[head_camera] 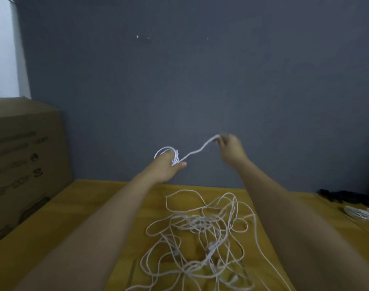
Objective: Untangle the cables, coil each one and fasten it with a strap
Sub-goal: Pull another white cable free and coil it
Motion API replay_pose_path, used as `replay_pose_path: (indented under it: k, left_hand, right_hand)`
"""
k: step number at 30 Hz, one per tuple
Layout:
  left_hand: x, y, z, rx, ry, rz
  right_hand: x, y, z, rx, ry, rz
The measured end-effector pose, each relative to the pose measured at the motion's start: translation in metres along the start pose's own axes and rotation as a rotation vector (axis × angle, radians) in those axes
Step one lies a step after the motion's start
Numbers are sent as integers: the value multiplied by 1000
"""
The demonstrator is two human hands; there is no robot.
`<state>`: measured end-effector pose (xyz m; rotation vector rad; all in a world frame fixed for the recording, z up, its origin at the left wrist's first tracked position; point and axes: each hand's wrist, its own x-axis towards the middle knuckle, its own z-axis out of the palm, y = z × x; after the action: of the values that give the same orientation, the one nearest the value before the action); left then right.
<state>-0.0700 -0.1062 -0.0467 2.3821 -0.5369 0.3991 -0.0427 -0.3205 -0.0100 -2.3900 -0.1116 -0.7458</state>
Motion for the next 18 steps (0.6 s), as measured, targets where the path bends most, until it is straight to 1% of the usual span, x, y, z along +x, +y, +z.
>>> replay_pose_path:
  k: [2, 3, 4, 6, 8, 10, 11, 12, 13, 15, 16, 17, 18]
  left_hand:
    - [17, 12, -9, -142, 153, 33]
    - [24, 19, -13, -186, 204, 52]
    - [28, 25, -15, -204, 224, 70]
    - [29, 30, -16, -206, 178, 77]
    - [22, 27, -15, -199, 112, 27]
    - [12, 21, -16, -210, 80, -17]
    - [6, 18, -17, -210, 77, -29]
    - [1, 16, -18, -198, 81, -37]
    - [-4, 15, -19, -181, 93, -42]
    - [-18, 14, -22, -159, 124, -46]
    - [-24, 15, -22, -165, 138, -43]
    - [-31, 18, -22, -177, 150, -37]
    - [-37, 22, -21, -191, 163, -26]
  right_hand:
    - [27, -31, -18, 306, 230, -97]
    - [33, -41, -21, 379, 288, -121]
    - [35, -44, -20, 386, 287, -119]
    - [28, -32, -12, 309, 146, -43]
    - [10, -12, -4, 291, 18, 46]
    - [-10, 1, -1, 335, 0, 89]
    - [-20, 6, 0, 280, -4, 78]
    - [-28, 12, 0, 150, -29, 37]
    - [-37, 16, -1, -44, -78, -32]
    - [-61, 19, -1, -518, -205, -190]
    - [-76, 18, -1, -689, -252, -279]
    - [-91, 17, -1, -765, -284, -367]
    - [-106, 15, 1, -766, -319, -432]
